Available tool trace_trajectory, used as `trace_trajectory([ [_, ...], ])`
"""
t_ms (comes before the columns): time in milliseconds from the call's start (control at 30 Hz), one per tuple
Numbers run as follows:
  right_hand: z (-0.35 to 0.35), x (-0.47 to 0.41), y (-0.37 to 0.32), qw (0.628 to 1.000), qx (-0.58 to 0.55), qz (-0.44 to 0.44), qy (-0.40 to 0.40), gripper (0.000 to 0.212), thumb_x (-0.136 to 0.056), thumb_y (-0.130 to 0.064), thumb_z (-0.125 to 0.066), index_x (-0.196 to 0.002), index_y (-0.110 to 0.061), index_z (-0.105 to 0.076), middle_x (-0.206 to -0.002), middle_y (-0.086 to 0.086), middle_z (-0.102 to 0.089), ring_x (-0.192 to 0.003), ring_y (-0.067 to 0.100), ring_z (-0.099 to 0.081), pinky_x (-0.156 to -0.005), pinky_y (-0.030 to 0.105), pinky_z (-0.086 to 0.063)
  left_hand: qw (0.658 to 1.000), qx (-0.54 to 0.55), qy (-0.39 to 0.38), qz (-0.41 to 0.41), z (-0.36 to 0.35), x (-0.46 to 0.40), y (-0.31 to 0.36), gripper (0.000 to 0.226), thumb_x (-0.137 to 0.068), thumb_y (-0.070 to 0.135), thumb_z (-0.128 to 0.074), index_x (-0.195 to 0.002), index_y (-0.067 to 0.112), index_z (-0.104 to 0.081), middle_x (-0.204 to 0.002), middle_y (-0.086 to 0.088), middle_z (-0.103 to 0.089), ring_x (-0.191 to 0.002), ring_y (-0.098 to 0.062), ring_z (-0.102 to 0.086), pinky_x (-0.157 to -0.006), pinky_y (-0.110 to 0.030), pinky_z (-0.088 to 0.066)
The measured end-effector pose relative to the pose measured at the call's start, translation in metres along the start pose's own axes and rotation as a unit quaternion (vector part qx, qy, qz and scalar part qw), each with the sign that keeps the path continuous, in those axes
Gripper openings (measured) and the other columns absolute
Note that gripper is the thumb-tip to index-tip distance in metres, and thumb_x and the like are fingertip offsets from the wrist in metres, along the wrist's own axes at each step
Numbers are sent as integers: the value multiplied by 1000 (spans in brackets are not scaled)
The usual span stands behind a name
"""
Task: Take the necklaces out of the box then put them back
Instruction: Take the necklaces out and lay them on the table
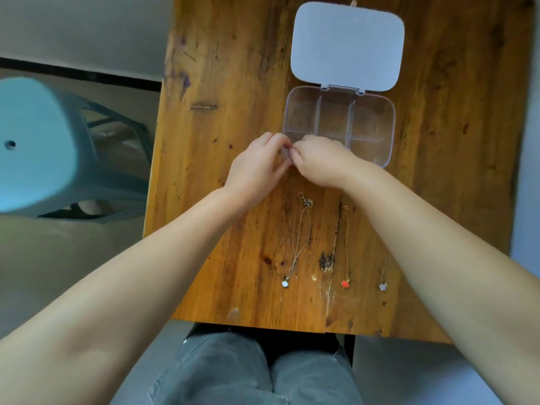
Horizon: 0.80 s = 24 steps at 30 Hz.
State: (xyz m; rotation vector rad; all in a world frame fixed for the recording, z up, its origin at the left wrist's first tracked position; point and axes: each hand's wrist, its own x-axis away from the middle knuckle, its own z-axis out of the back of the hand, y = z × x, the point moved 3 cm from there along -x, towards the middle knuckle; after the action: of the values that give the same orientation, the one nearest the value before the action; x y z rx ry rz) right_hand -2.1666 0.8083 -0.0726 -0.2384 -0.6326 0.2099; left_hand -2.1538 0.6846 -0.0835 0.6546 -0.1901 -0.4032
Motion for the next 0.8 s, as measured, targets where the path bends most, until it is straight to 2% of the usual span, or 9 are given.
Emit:
trace_trajectory([
  [100, 9, 0, 5, 998, -51, 20, -24, 27, -98, -28, -39, -107, -14, -61, -93, 2, -54, -88, 21, -54, -74, 34, -41, 1000, 8, -6, 1, 0, 0, -1, 19, -89, 22, -57, -106, 14, -53, -99, -5, -58, -89, -17, -54, -65, -28, -45],
  [233, 16, 8, 14, 990, -135, 20, 22, 20, -92, -16, -55, -108, -20, -65, -97, -6, -57, -88, 11, -55, -74, 23, -41, 999, -30, -19, 5, 1, -2, 2, 21, -89, 24, -58, -106, 13, -52, -102, -7, -57, -92, -21, -54, -69, -31, -47],
  [333, 22, 25, 19, 978, -187, 15, 91, 19, -91, -16, -55, -107, -19, -66, -97, -6, -61, -88, 8, -56, -72, 16, -42, 998, -65, -10, 6, 3, -2, 10, 35, -88, 26, -59, -119, 11, -53, -121, -14, -53, -110, -29, -50, -87, -41, -44],
  [433, 33, 57, 28, 939, -314, 5, 142, 16, -91, -19, -59, -104, -19, -67, -93, -5, -65, -87, 6, -62, -72, 14, -52, 998, -26, -42, -38, 4, -8, 36, 38, -90, 32, -56, -125, 19, -53, -145, -10, -39, -137, -26, -29, -112, -49, -18],
  [533, 40, 98, 48, 892, -413, -7, 185, 10, -92, -16, -59, -98, -14, -68, -89, 0, -67, -79, 9, -66, -69, 18, -57, 993, 31, -93, -60, -4, -17, 70, 20, -93, 27, -53, -105, 17, -65, -127, -6, -58, -127, -19, -43, -115, -50, -6],
  [600, 38, 129, 75, 876, -432, -38, 211, 9, -93, -16, -57, -97, -14, -65, -88, 1, -67, -78, 10, -68, -67, 20, -58, 988, 83, -124, -47, -12, -21, 92, 19, -95, 26, -50, -92, 15, -65, -96, -3, -68, -95, -15, -58, -109, -43, -26],
  [667, 29, 152, 100, 859, -464, -71, 204, 8, -95, -16, -54, -94, -17, -62, -89, 3, -67, -81, 12, -71, -65, 24, -60, 980, 121, -150, -41, -19, -24, 105, 23, -95, 27, -50, -83, 14, -64, -80, 1, -66, -74, -8, -56, -80, -25, -44],
  [733, 12, 181, 130, 843, -489, -116, 190, 12, -96, -16, -52, -89, -23, -59, -89, 6, -68, -80, 16, -73, -65, 30, -60, 970, 133, -195, -53, -33, -28, 124, 25, -94, 27, -51, -74, 17, -63, -69, 8, -61, -59, 4, -51, -54, -8, -37],
  [800, -13, 209, 157, 820, -518, -154, 187, 15, -96, -16, -52, -86, -26, -58, -86, 6, -68, -77, 20, -72, -66, 35, -58, 959, 120, -244, -74, -50, -32, 145, 28, -94, 26, -51, -67, 23, -59, -64, 12, -57, -52, 9, -48, -49, -5, -35],
])
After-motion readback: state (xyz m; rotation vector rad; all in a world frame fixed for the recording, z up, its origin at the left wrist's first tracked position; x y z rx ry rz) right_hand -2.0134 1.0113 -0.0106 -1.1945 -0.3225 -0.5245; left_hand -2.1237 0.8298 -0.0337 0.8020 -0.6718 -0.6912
